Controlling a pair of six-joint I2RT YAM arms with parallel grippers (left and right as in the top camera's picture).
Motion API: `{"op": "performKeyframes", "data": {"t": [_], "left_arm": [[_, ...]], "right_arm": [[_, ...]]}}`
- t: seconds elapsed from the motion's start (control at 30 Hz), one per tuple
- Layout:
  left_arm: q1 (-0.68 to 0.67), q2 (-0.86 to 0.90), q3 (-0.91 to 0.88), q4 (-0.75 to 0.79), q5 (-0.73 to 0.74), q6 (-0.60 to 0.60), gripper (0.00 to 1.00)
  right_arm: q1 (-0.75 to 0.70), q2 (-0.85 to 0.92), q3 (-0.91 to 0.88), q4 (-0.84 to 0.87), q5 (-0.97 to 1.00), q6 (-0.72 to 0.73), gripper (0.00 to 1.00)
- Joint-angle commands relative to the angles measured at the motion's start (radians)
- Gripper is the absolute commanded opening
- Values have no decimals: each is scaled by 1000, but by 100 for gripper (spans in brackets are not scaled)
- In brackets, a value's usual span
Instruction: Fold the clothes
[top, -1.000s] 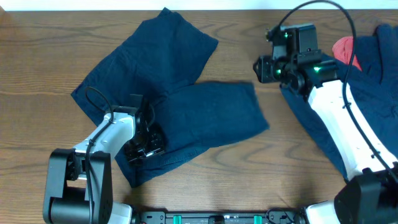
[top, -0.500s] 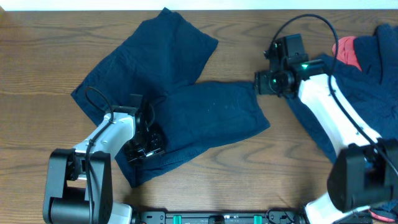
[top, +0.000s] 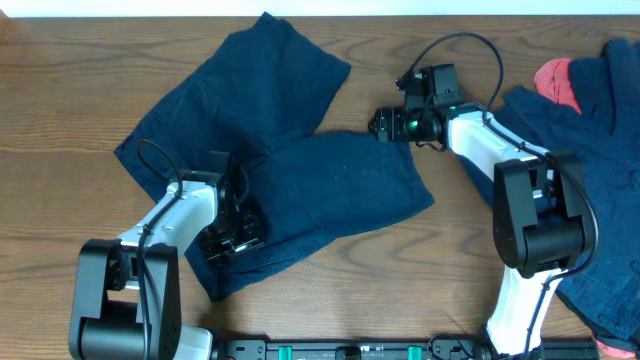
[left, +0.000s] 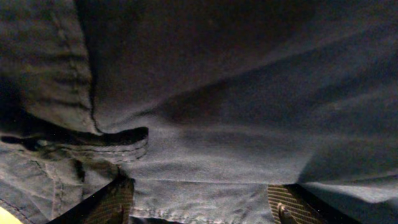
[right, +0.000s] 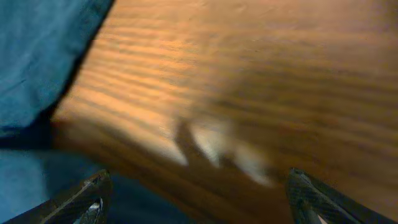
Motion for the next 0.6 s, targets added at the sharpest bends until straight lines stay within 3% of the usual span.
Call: {"op": "performKeyframes", "data": {"t": [0.0, 0.13, 0.2, 0.27, 0.33, 0.37, 0.43, 0.57], "left_arm": [[0, 67, -58, 76, -9, 37, 71], [0, 67, -58, 77, -9, 37, 71], [0, 67, -58, 77, -9, 37, 71], [0, 67, -58, 77, -9, 37, 71], [0, 67, -58, 77, -9, 37, 71], [0, 67, -58, 77, -9, 37, 71], [0, 67, -58, 76, -9, 37, 71], [0, 67, -58, 76, -9, 37, 72]], "right_arm": [[-3, 40, -12, -45, -182, -31, 88], [-2, 39, -12, -145, -272, -81, 87], [-5, 39, -12, -178, -267, -84, 80], [-11, 39, -12, -182, -264, -84, 59], [-18, 39, -12, -168, -264, -80, 19], [-23, 39, -11, -158, -264, -64, 7], [-35, 34, -3, -137, -264, -26, 1], [-61, -18, 46, -133, -264, 0, 1]]}}
